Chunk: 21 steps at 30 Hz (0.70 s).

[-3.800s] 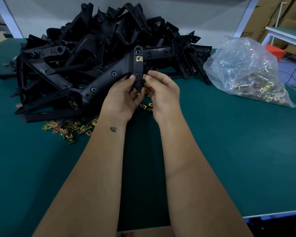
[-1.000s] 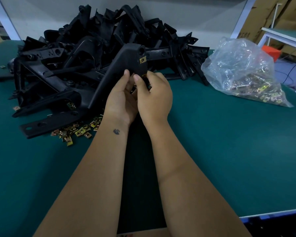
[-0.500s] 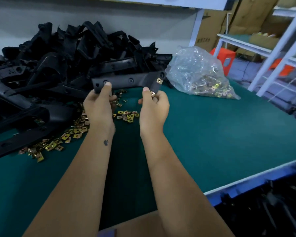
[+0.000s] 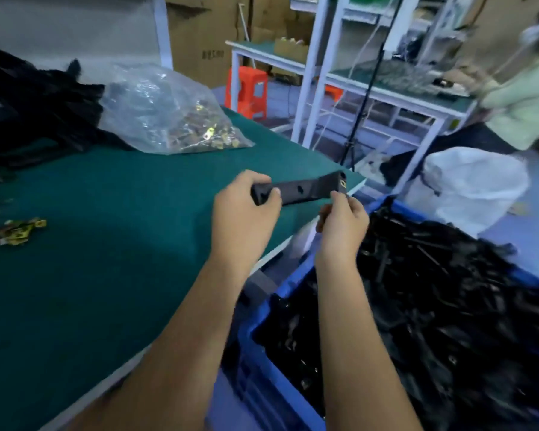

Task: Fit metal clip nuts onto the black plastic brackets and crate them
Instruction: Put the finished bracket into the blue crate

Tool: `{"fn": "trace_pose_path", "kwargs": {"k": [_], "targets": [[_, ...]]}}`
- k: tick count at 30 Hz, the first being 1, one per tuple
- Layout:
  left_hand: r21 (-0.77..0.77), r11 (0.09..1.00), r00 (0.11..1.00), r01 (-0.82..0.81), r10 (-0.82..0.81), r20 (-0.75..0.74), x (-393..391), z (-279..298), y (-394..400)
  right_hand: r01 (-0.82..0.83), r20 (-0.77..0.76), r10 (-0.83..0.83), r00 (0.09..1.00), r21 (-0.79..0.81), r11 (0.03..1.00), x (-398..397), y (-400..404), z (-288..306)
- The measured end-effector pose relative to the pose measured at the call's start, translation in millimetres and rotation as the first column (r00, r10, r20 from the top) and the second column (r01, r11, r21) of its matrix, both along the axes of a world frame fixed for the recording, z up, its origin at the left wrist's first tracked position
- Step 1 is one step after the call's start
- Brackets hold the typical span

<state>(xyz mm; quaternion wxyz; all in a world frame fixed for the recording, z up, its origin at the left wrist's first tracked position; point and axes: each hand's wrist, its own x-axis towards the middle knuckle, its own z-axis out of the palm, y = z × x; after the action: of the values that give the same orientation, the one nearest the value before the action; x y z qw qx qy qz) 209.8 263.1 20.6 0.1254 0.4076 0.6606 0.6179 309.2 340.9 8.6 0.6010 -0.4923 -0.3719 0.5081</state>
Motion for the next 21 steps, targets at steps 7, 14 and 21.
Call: {"fn": "trace_pose_path", "kwargs": {"k": [7,14,21], "targets": [[-0.411,0.718,0.792,0.562,-0.610,0.016,79.5,-56.6,30.3,0.380,0.350,-0.279,0.894,-0.262,0.887,137.4,26.6,-67.1],[-0.399,0.720,0.816,0.568,-0.555,0.161,40.2,-55.1,11.9,0.408,0.696,-0.105,0.710,-0.284,0.868,103.6,14.0,-82.3],[-0.220,0.792,0.820,0.569,-0.528,0.219,6.8,-3.9,-22.0,0.058,0.642,-0.032,0.766,-0.018,0.998,-22.5,3.4,-24.0]]}}
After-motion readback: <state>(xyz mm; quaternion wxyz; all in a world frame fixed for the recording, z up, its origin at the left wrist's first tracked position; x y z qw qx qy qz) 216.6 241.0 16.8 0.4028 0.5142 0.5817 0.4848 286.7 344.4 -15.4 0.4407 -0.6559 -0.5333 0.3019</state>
